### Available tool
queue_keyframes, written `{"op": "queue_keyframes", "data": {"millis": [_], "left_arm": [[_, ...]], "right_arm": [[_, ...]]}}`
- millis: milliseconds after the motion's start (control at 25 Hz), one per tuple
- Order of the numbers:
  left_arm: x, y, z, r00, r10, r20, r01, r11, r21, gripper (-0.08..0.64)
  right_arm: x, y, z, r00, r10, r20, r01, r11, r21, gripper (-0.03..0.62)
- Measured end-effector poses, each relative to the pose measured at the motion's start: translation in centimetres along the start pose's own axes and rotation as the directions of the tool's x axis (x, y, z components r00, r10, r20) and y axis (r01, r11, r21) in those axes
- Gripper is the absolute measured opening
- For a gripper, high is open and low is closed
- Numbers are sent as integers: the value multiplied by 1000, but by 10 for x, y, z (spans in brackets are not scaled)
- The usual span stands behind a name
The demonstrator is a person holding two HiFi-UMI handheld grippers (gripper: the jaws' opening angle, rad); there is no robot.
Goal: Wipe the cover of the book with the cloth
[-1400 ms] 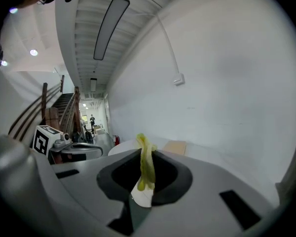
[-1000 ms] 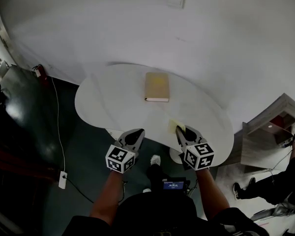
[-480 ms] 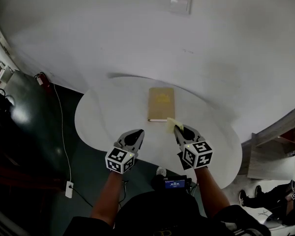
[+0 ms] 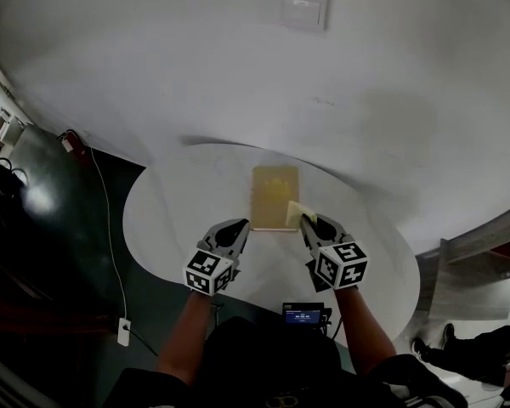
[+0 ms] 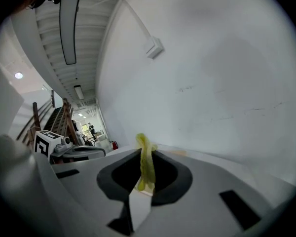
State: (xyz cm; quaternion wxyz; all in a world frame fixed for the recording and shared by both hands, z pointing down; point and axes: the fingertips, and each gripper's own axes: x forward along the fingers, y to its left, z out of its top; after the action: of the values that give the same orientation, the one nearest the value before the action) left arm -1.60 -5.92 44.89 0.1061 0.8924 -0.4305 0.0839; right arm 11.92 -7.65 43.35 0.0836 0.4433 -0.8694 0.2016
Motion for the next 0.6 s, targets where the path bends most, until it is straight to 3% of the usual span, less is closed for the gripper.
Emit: {"op": "queue_keyframes", "data": {"millis": [280, 600], "left_arm": [[21, 16, -1, 1000, -20, -21, 19, 1000, -16, 9], [38, 35, 14, 996, -86, 3, 86, 996, -4, 9]], "right_arm": [[18, -11, 16, 1000, -8, -6, 7, 999, -38, 87], [42, -18, 70, 997, -67, 44, 71, 991, -113, 87]]}}
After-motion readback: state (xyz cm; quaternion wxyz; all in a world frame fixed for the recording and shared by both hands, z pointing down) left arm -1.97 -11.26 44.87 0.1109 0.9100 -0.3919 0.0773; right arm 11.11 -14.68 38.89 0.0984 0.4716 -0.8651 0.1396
